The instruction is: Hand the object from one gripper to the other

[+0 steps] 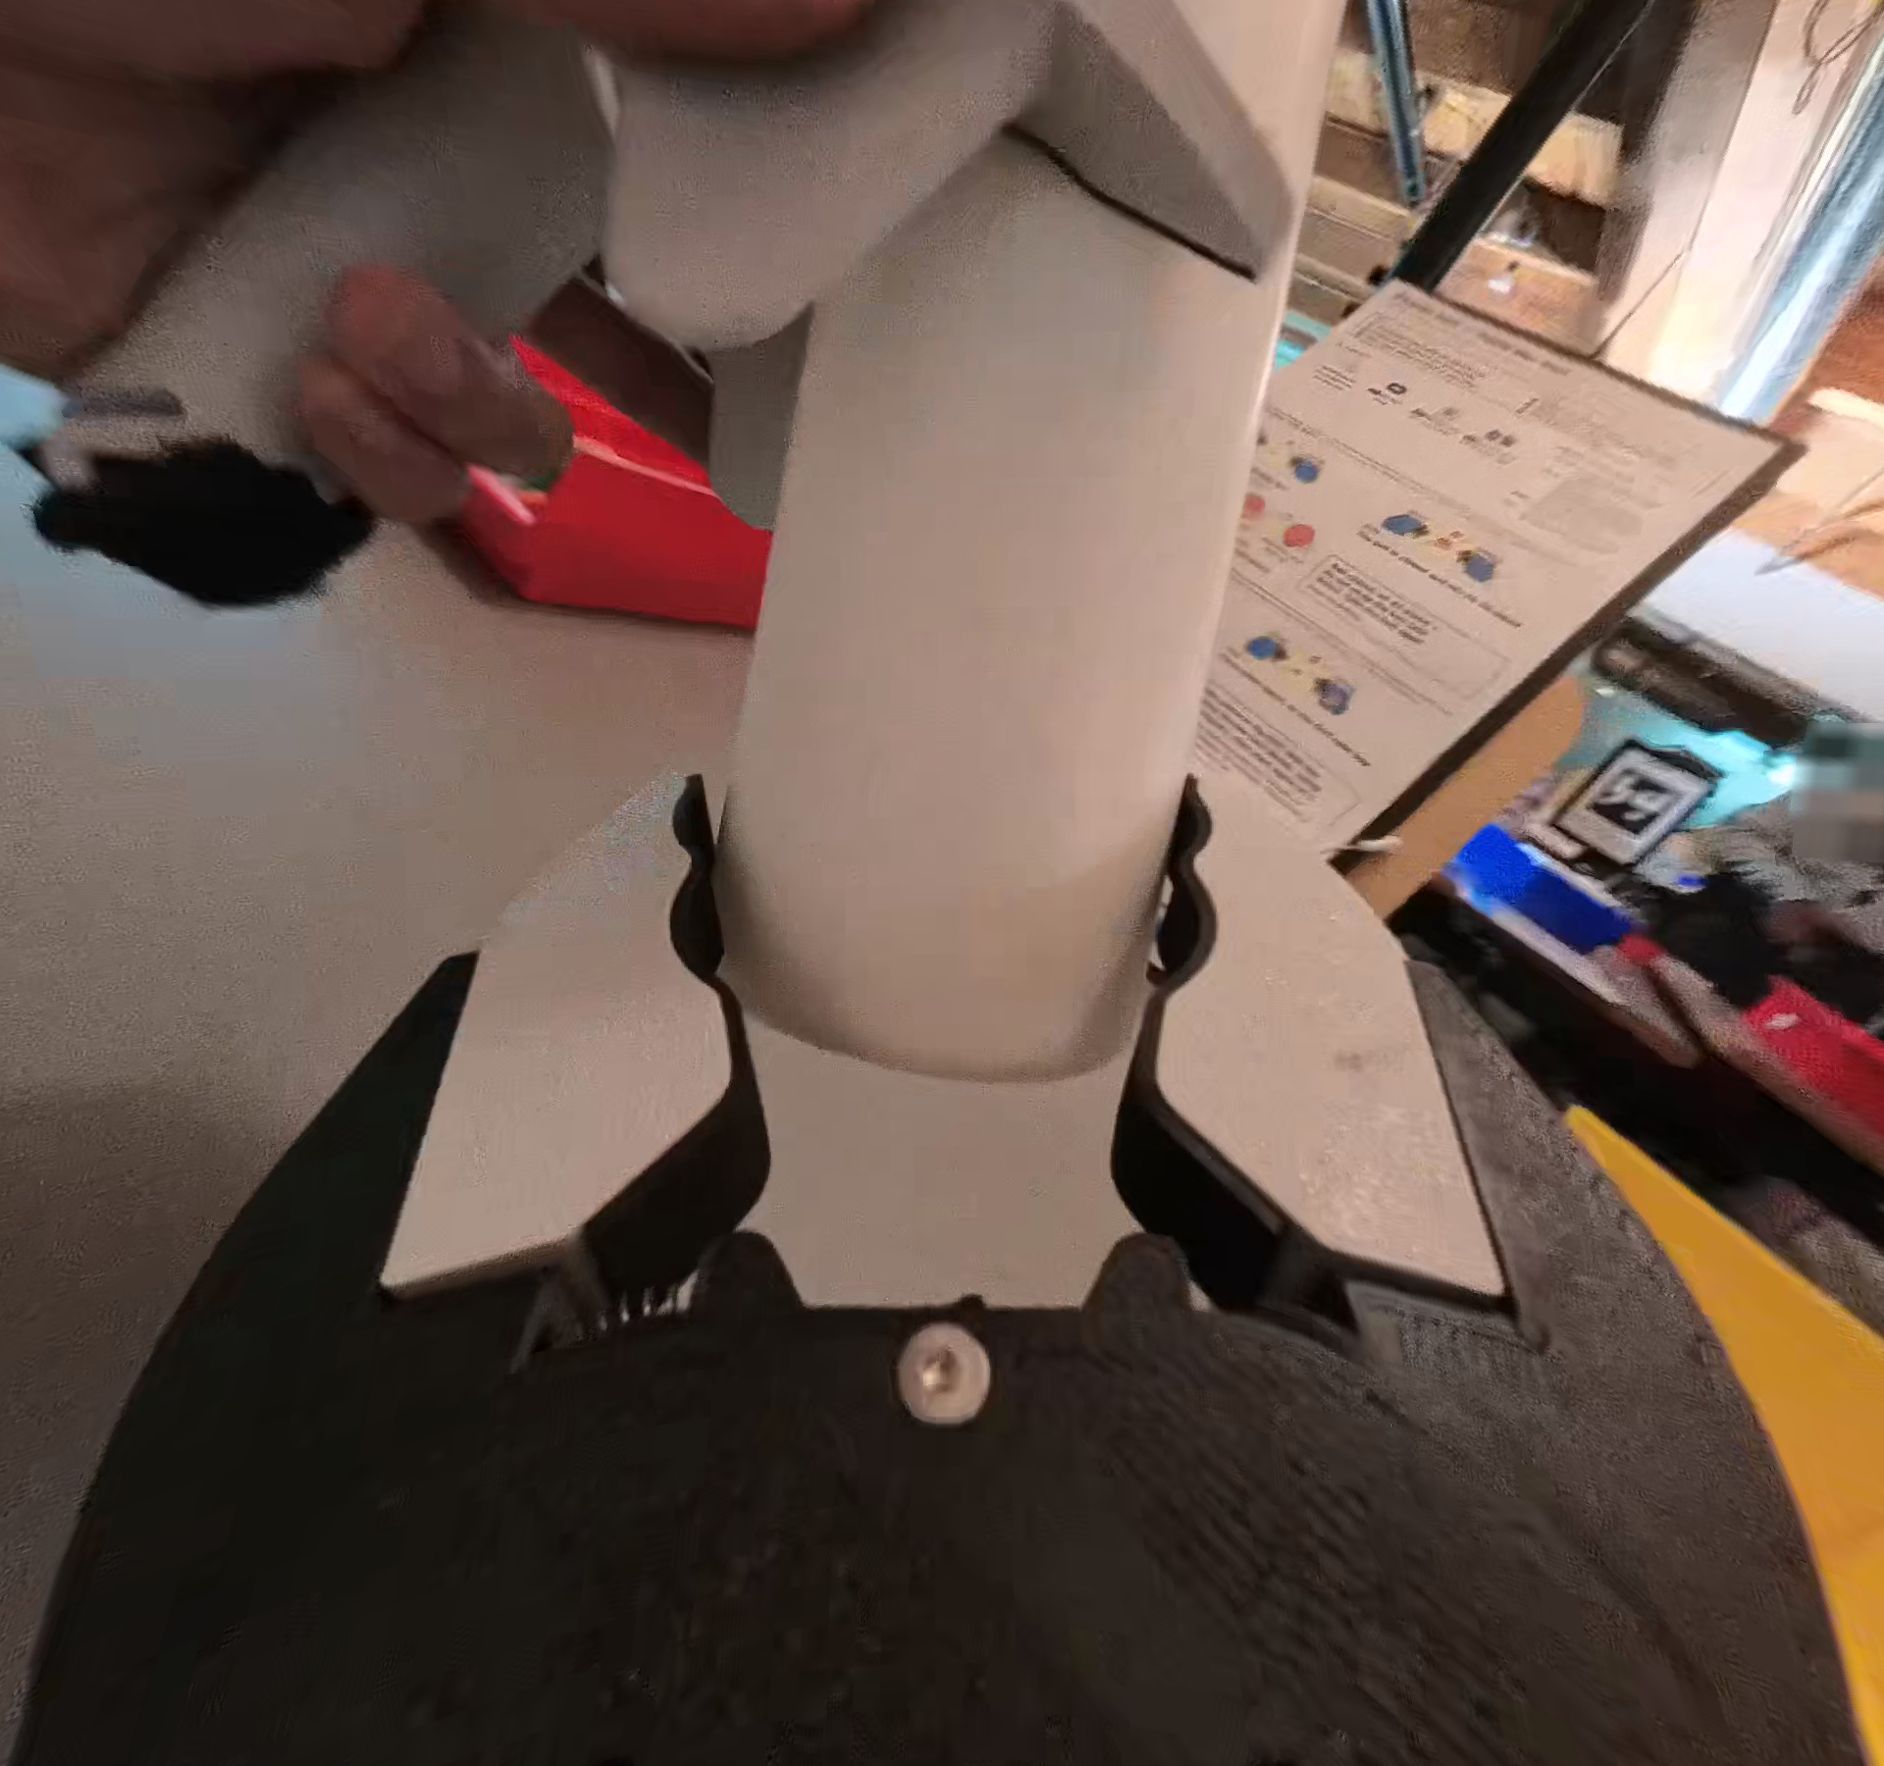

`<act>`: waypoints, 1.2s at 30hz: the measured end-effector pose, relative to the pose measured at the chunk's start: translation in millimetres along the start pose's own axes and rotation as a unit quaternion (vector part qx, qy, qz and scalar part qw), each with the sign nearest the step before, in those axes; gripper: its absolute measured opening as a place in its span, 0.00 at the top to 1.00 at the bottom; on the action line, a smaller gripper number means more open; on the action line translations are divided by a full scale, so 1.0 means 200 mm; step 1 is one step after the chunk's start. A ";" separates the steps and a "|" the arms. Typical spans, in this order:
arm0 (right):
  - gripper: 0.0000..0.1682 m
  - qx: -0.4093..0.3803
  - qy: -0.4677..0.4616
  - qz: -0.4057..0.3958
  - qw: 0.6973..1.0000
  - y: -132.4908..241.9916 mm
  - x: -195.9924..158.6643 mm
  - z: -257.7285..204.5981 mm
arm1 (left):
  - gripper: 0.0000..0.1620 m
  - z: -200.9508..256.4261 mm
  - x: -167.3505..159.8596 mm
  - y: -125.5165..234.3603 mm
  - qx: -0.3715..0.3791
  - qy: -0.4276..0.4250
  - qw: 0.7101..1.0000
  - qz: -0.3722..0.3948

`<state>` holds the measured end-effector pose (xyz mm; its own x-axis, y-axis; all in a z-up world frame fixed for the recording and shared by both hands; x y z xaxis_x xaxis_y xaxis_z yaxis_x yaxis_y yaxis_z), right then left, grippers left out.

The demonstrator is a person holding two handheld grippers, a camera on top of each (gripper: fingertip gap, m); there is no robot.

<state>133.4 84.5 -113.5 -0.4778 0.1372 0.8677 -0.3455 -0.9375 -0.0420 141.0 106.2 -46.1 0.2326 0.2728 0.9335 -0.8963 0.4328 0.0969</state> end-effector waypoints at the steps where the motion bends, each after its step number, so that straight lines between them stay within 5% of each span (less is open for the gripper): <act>1: 0.49 0.024 -0.048 0.024 0.998 0.01 0.03 0.00 | 0.43 0.03 0.03 0.01 -0.021 -0.025 0.999 0.018; 6: 0.49 0.202 -0.251 0.137 0.937 0.10 0.16 -0.07 | 0.31 0.09 0.07 0.07 -0.108 -0.150 0.983 0.016; 12: 0.50 0.373 -0.365 0.159 0.838 0.19 0.21 -0.18 | 0.28 0.18 0.03 0.18 -0.329 -0.107 0.937 -0.048; 15: 0.50 0.392 -0.379 0.158 0.823 0.20 0.18 -0.20 | 0.36 0.18 0.07 0.20 -0.348 -0.095 0.932 -0.019; 19: 0.51 0.377 -0.382 0.138 0.832 0.17 0.13 -0.19 | 0.39 0.14 0.06 0.16 -0.324 -0.067 0.944 0.000; 22: 0.54 0.281 -0.339 0.146 0.886 0.15 0.07 -0.08 | 0.39 0.04 0.07 0.11 -0.244 -0.061 0.968 0.016; 27: 0.38 0.132 -0.165 0.071 0.975 0.07 -0.01 -0.01 | 0.39 -0.14 0.12 0.04 -0.091 0.070 0.993 0.006; 32: 0.43 0.062 -0.051 0.072 0.994 0.04 0.01 -0.02 | 0.39 -0.14 0.11 0.00 -0.064 0.155 0.986 0.008; 36: 0.45 0.076 -0.050 0.071 0.993 0.06 0.02 -0.02 | 0.38 -0.12 0.11 0.01 -0.066 0.152 0.986 0.013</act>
<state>123.3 75.4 -112.5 -0.4272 -0.0254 0.9038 -0.1507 -0.9836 -0.0989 154.0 133.8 -33.8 0.3298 0.5213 0.7870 -0.8513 0.5246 0.0092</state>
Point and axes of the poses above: each gripper's, where its closed fingertips meet, y back along the fingers, x out of its top, z = x × y across the jaws, the point moved 1 cm from there along y, back along the fingers, and after that the axes turned 4 degrees about x, right-handed, at the moved point
